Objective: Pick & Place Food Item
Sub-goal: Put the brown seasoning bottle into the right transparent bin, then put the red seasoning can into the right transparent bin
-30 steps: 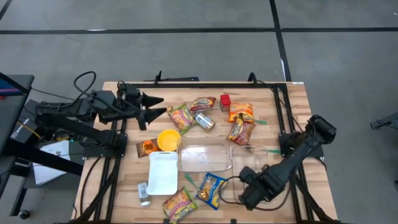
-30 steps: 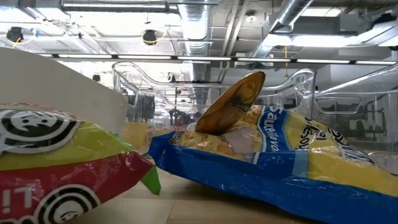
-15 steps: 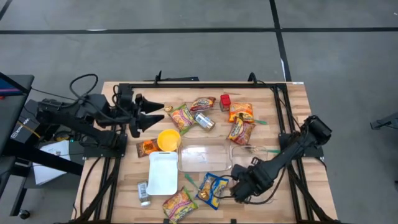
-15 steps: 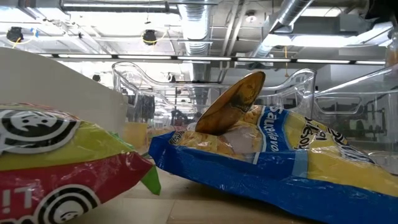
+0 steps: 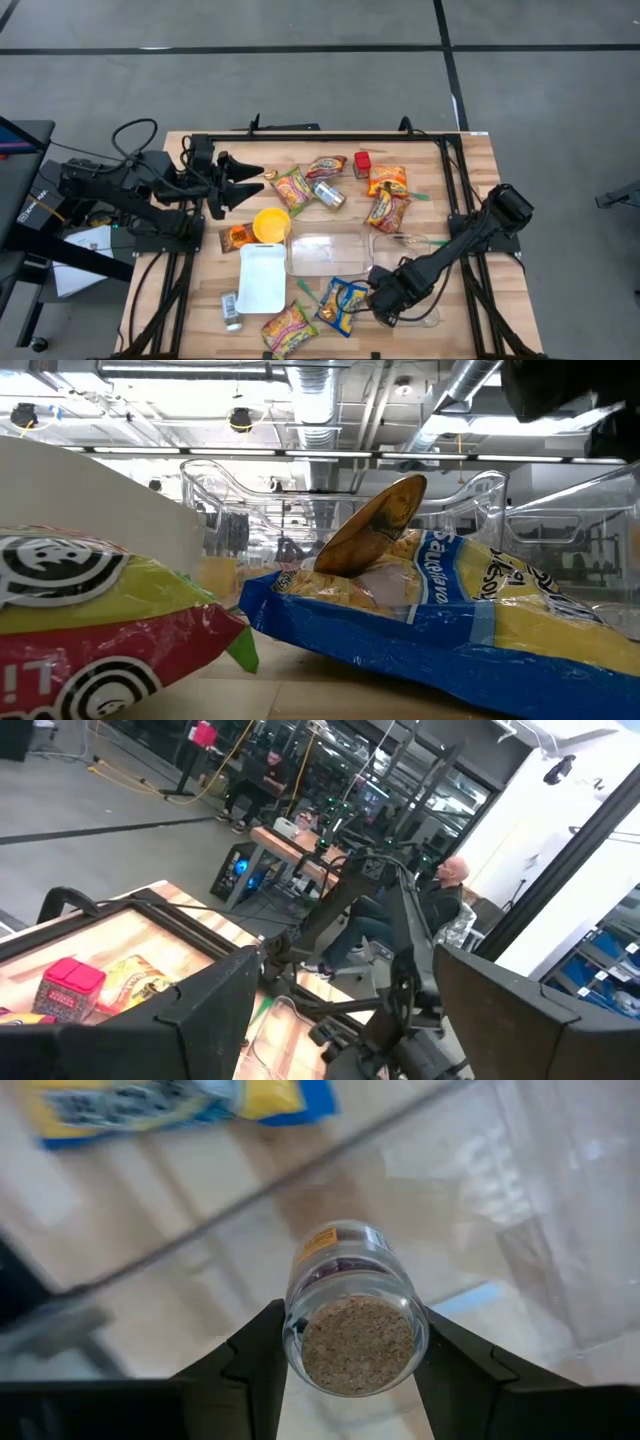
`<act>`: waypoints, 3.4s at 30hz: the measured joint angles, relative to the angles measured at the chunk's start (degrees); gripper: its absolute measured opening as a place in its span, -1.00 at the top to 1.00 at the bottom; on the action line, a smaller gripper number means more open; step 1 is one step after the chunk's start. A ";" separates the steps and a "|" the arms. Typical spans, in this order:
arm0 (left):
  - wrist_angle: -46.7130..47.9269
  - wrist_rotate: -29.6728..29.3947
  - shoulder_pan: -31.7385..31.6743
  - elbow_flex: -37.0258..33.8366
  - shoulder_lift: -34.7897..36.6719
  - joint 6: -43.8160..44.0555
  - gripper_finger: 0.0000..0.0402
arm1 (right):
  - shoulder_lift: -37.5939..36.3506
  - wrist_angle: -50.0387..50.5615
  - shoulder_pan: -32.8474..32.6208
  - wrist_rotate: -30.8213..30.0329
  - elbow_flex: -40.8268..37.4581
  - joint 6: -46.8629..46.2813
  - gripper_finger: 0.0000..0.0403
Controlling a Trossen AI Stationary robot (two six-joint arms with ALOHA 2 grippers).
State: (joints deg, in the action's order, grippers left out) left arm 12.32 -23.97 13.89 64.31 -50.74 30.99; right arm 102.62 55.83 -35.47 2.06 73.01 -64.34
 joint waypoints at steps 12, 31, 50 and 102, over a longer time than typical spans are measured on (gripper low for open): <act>0.07 0.00 0.00 0.00 0.00 0.85 -0.48 | 0.01 -4.88 1.01 2.87 -1.18 -1.43 0.15; 0.09 0.00 -0.04 0.00 0.00 0.85 -0.48 | 0.01 -7.35 -1.00 5.62 -1.18 -1.12 0.05; 0.09 0.02 -0.04 0.00 0.00 0.85 -0.48 | -0.95 -8.44 -1.33 5.39 -1.06 -4.32 -0.16; -6.36 -7.38 -9.11 0.00 0.00 -18.58 -0.48 | -18.28 4.28 62.91 -2.23 8.91 28.63 -0.57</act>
State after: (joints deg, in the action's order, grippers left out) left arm 5.96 -31.35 4.78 64.31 -50.74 12.41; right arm 84.34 60.12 27.44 -0.17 81.93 -35.71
